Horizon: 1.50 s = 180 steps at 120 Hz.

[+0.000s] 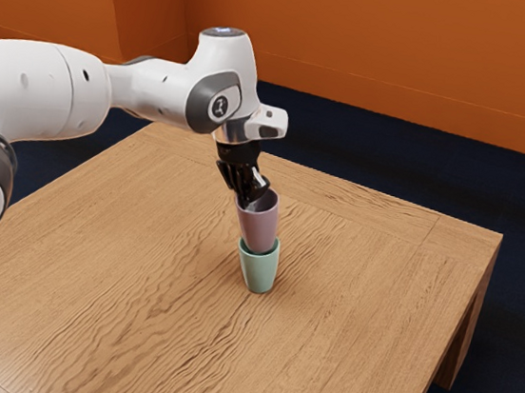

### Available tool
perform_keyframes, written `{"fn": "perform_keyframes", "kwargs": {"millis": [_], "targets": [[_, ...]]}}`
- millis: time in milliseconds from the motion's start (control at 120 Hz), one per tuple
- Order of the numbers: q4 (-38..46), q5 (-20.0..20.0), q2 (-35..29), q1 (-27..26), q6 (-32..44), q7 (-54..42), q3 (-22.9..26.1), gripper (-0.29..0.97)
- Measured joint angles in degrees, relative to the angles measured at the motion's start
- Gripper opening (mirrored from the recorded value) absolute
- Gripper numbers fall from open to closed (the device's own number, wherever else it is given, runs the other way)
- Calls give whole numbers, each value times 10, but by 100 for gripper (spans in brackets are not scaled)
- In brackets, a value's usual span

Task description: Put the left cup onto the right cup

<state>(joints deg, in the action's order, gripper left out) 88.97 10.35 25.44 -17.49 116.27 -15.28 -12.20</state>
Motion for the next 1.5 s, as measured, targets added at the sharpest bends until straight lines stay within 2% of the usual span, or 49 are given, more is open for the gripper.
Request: {"fn": "perform_keyframes", "kwargs": {"millis": [225, 292, 517, 733, 1075, 1500], "targets": [[1, 4, 7, 0, 4, 0, 0, -10], [1, 6, 7, 0, 7, 0, 0, -7], [1, 10, 10, 0, 10, -3, 0, 37], [1, 11, 3, 0, 12, -5, 0, 57], [8, 8, -58, 0, 1, -8, 0, 66], [40, -2, -141, 7, -70, -9, -3, 68]]}}
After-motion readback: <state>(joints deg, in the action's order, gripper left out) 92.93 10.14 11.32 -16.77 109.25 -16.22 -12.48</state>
